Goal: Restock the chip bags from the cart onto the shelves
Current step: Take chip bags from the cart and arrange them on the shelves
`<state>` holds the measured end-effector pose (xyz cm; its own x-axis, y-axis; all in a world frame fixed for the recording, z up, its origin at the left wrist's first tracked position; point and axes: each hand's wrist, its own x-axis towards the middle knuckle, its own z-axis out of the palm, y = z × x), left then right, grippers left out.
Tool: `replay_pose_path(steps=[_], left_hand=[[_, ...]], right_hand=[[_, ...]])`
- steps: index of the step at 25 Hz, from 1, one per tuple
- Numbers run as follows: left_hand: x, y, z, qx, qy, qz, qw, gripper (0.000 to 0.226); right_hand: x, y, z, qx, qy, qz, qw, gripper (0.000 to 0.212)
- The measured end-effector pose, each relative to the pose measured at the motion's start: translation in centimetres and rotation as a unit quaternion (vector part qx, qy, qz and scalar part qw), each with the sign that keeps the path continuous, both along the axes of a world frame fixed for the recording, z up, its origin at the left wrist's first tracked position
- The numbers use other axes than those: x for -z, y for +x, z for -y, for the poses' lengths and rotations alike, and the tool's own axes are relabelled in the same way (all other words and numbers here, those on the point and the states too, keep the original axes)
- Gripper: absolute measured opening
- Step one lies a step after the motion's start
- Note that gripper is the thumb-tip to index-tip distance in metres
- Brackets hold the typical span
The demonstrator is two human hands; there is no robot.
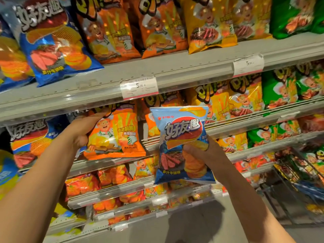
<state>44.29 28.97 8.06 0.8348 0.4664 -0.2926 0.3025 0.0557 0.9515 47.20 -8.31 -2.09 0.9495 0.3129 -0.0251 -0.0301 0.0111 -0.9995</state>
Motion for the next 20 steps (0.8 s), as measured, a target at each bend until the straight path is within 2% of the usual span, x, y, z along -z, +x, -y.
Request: replay_pose_path(steps=[3,7,8,11,12,15,18,20], left_hand=[[0.4,-0.4,0.4,-0.009,0.005,-0.009,1.0,0.02],[1.5,-1.8,0.1,-0.036,0.024,-0.007,0.999,0.05],[1.5,-1.7,0.1,-0.046,0.013,0.01,0.999,0.047],[0.3,0.1,1.0,-0.07,-0.013,0.066,0.995,0.012],[-0.1,1.0,1.3,-0.067,-0.014,0.076,0.995,0.007],[0.4,3.3,1.7,-0.028,0.006,0.036,0.999,0.021],[2.3,3.0,2.3,0.028,-0.029,0.006,0.999,0.012],[3.1,3.0,1.9,0.029,-0.041,-0.004,0.999,0.03]], right_hand=[[-0.9,0.1,-0.6,-0.008,0.017,-0.004,1.0,0.068],[-1.9,0.2,-1.7,-0.017,0.02,0.003,1.0,0.069],[-2.1,0.2,-1.8,-0.019,0.016,0.01,1.0,0.07],[-2.5,0.4,-2.1,-0.032,0.013,0.022,0.999,0.067],[-2.7,0.5,-2.1,-0.037,0.015,0.02,0.999,0.066],[-2.8,0.5,-2.2,-0.045,0.011,0.017,0.999,0.064],[-2.7,0.5,-2.4,-0.047,0.002,0.022,0.999,0.061],[-2.5,0.5,-2.7,-0.047,0.001,0.022,0.999,0.057]])
